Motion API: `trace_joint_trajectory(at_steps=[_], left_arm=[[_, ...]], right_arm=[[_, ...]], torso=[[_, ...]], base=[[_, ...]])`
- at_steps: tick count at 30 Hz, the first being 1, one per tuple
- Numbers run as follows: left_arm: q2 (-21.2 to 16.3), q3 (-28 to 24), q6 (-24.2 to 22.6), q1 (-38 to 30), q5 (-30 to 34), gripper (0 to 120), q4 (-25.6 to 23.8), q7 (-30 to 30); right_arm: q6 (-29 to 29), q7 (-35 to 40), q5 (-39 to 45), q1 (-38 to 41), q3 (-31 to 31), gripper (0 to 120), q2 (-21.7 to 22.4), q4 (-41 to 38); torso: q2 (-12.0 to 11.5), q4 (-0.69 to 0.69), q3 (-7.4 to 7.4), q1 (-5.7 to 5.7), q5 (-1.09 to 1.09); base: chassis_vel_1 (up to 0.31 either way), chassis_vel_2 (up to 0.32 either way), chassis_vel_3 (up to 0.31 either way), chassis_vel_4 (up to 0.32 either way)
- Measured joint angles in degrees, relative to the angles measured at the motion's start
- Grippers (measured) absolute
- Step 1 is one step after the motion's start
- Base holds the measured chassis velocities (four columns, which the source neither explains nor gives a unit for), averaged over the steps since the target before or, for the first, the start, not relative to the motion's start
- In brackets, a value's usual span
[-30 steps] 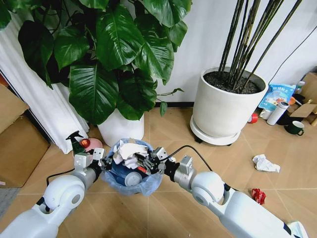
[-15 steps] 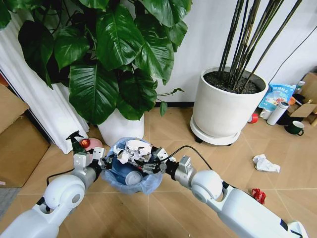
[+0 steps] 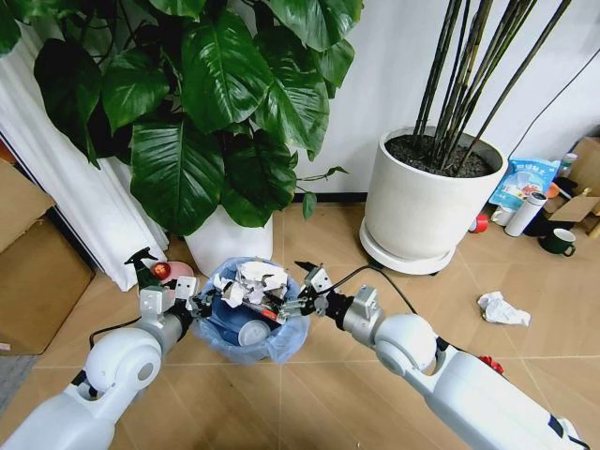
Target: Pick up the trash bin and place the garbage on the floor into it.
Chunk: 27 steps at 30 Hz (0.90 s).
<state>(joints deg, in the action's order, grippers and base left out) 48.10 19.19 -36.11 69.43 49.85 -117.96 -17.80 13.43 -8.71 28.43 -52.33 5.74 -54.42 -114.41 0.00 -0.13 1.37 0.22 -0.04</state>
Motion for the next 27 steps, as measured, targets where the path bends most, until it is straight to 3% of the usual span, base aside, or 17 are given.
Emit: trace_joint_trajectory(at_steps=[7, 13, 24, 27], left_arm=[[0.8, -0.5, 0.0, 0.0, -0.4, 0, 0.0, -0.2], [0.1, -0.2, 0.0, 0.6, -0.4, 0, -1.4, -0.5], [0.4, 1.5, 0.2, 2.5, -1.3, 0, -1.9, -0.6], [0.7, 1.6, 0.2, 2.5, -1.3, 0, -2.3, -0.6]], right_arm=[[0.2, 1.1, 2.1, 1.0, -1.0, 100, -0.3, -0.7], [0.5, 3.2, 2.2, 4.7, 0.9, 100, -2.3, 4.2], [0.6, 7.5, 5.0, 2.8, -5.2, 100, -1.6, 7.8], [0.0, 8.9, 4.9, 2.3, -6.2, 100, -1.6, 13.9]], torso=[[0.0, 0.0, 0.0, 0.0, -0.01], [0.0, 0.01, 0.0, 0.0, 0.0], [0.0, 0.0, 0.0, 0.0, -0.01], [0.0, -0.01, 0.0, 0.0, -0.01]], base=[[0.0, 0.0, 0.0, 0.0], [0.0, 0.0, 0.0, 0.0], [0.0, 0.0, 0.0, 0.0], [0.0, 0.0, 0.0, 0.0]])
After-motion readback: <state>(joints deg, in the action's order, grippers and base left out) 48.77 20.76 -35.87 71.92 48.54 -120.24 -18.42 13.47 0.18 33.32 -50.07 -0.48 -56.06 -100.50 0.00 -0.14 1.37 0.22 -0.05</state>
